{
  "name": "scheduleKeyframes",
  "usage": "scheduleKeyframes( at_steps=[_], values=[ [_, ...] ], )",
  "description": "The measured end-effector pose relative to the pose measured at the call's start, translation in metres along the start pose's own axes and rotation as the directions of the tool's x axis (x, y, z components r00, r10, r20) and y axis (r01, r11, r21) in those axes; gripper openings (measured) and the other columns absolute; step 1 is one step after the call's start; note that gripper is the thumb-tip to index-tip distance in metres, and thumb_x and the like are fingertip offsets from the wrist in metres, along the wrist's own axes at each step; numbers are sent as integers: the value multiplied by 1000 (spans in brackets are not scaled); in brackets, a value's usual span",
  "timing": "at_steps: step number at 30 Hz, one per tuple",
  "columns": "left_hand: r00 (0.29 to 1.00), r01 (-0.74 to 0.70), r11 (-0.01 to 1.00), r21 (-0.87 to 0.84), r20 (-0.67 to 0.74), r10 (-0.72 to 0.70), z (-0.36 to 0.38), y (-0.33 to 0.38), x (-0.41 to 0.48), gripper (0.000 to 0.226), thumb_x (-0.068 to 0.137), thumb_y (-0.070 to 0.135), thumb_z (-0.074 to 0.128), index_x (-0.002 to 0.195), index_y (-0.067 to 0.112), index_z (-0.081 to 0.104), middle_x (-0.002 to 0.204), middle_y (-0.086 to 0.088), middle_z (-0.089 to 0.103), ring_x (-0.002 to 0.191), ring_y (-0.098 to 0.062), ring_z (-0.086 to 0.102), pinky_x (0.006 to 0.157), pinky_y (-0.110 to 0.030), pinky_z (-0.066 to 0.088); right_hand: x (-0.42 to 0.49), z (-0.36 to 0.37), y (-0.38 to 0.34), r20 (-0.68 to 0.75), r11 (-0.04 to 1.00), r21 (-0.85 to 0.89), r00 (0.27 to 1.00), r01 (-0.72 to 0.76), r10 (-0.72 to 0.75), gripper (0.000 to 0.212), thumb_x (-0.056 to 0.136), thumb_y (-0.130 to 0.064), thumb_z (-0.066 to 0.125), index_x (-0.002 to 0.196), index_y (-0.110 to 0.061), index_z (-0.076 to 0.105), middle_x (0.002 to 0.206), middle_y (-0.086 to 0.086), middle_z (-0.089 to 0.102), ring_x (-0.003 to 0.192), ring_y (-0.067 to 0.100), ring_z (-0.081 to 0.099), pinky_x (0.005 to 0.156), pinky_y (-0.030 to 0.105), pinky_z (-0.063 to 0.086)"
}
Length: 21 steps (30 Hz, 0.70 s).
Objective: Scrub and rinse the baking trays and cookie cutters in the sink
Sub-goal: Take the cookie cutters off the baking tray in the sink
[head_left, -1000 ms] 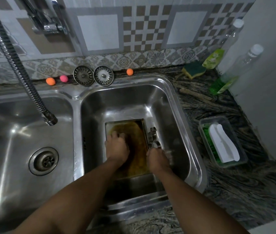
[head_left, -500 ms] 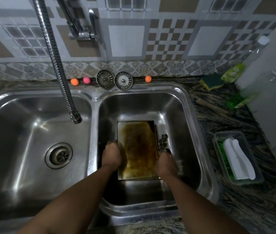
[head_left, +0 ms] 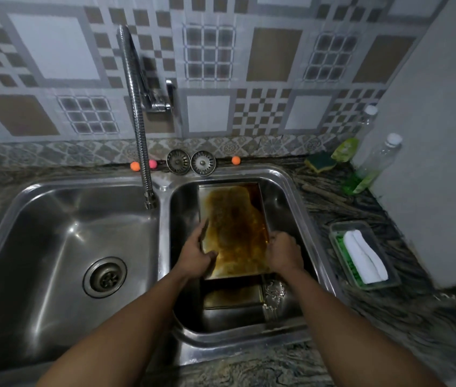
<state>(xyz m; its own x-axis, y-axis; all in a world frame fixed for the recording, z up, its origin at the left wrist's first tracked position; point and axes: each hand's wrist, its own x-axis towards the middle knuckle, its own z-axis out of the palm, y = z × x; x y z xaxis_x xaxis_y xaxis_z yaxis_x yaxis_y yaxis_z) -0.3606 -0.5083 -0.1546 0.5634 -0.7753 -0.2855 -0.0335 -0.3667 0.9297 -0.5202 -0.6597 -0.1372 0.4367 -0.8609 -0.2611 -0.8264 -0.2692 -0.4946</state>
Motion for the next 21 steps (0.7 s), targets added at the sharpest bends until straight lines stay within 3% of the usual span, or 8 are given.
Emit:
scheduleKeyframes(
  at_steps=[2,5,9,11,14,16,18,21],
  values=[
    [1000,-20,999,-30,-9,19,-2,12,-8,68,86,-9,63,145,18,43,150,2,41,132,-2,32,108,-18,29,-8,-9,-4,-21,1000,23,1000,1,-1,16,92,-16,55,94,-26,68,84,-4,64,70,14,56,54,21,38],
    [996,-49,993,-108,-80,40,-2,25,-16,52,85,-18,57,130,9,58,138,-5,53,123,-8,46,90,-7,38,-18,-19,-8,-26,996,84,999,20,-18,18,92,-14,54,91,-27,66,87,-3,66,81,18,62,68,29,51],
    [987,-62,981,-184,-157,33,3,35,-18,48,84,-20,54,116,15,65,126,-1,59,116,-39,59,77,-27,48,-22,-33,-13,-53,988,146,997,57,-50,22,93,-13,55,111,-18,66,101,3,70,87,17,61,75,30,51],
    [985,-68,979,-193,-166,36,5,44,-17,50,85,-20,52,117,15,64,128,0,58,110,-31,62,73,-26,50,-20,-41,-13,-60,981,176,995,85,-75,28,93,-14,58,120,-13,63,105,4,71,87,15,60,73,25,45],
    [988,-75,978,-192,-150,46,15,62,-21,55,86,-19,51,122,21,61,129,3,54,108,-18,59,77,-25,54,-15,-62,2,-88,963,241,991,123,-104,35,91,-23,64,124,-13,61,95,3,72,89,15,65,80,28,50],
    [987,-60,980,-191,-155,30,20,70,-23,56,88,-16,51,125,24,59,128,5,51,109,-16,56,80,-27,54,-9,-77,21,-138,970,203,985,135,-108,34,89,-28,65,120,-13,63,97,5,72,89,18,66,83,33,52],
    [986,-38,979,-202,-169,3,17,75,-25,56,89,-15,51,128,25,57,125,5,49,97,-10,56,69,-22,55,-3,-94,46,-209,985,125,974,117,-89,33,89,-29,63,117,-12,65,106,10,71,95,27,66,84,39,54],
    [978,-16,972,-236,-206,-33,29,79,-27,57,88,-16,50,129,24,56,127,3,48,100,-14,55,63,-22,54,5,-124,100,-245,980,-191,964,54,-101,33,90,-28,57,117,-10,63,117,17,61,108,35,58,90,40,50]
  ],
)
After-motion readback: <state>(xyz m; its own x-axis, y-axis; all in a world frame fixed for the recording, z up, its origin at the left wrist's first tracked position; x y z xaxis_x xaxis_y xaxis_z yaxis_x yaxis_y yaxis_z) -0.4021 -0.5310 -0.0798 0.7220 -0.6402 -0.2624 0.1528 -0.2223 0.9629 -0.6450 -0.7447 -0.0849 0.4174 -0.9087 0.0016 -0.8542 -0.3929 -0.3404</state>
